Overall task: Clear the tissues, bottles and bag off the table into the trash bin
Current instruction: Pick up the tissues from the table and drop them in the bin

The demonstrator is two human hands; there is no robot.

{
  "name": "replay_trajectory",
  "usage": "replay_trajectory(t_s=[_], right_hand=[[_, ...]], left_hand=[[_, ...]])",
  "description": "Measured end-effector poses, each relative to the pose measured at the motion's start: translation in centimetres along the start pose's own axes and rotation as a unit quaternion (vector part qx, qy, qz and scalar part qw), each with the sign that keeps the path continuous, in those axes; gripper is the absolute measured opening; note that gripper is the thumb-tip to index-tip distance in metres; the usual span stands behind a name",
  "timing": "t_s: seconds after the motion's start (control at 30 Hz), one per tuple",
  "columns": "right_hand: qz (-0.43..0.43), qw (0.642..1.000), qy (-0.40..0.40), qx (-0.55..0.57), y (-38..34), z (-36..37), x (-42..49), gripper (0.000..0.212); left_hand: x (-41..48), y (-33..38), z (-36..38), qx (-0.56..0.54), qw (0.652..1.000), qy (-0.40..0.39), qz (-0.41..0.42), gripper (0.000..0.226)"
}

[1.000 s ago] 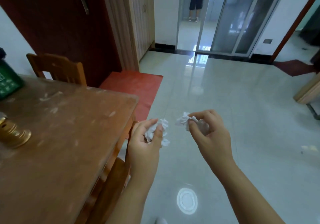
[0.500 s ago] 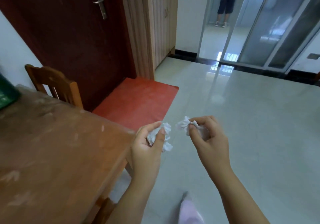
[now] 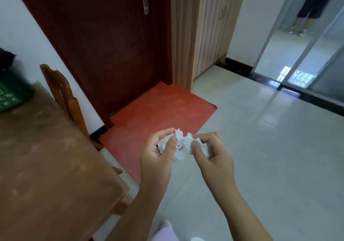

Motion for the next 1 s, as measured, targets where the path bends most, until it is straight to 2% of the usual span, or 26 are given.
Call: replay_trajectory(t_s=[0.2, 0.37, 0.57, 0.8, 0.9, 1.0], right_hand=[[-0.013, 0.998, -0.055, -0.005, 3.0, 3.4, 8.0, 0.013], [-0.038, 0.994, -0.101, -0.018, 4.0, 7.6, 17.0, 0.012], [-0.096, 0.985, -0.14, -0.022, 3.5, 13.3, 27.2, 0.016], [-0.068, 0.973, -0.222, 0.012, 7.5, 21.1, 32.4, 0.019], [-0.071, 0.964, -0.254, 0.031, 8.6, 25.4, 36.0, 0.005], [-0.082, 0.95, -0.295, 0.058, 9.5, 30.0, 39.9, 0.019]], left_hand=[[8.1, -1.0, 1.3, 0.023, 0.998, 0.052, 0.008, 0.017], [16.6, -2.7, 1.7, 0.002, 0.995, 0.099, -0.017, 0.017], [26.8, -2.5, 0.2, -0.008, 0.985, 0.172, -0.001, 0.012], [33.2, -4.9, -1.0, 0.002, 0.976, 0.213, -0.042, 0.016], [36.2, -5.5, -2.6, 0.046, 0.965, 0.255, -0.042, 0.013], [40.3, -5.7, -3.9, 0.07, 0.95, 0.302, -0.042, 0.012]])
Point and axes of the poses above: each hand's wrist, its own x-axis towards the middle knuckle, its own z-axis out of the palm, y = z × x, the point moved 8 cm from there along x, towards the middle knuckle, and after that the axes turned 10 degrees about x, right-handed, at the moved point
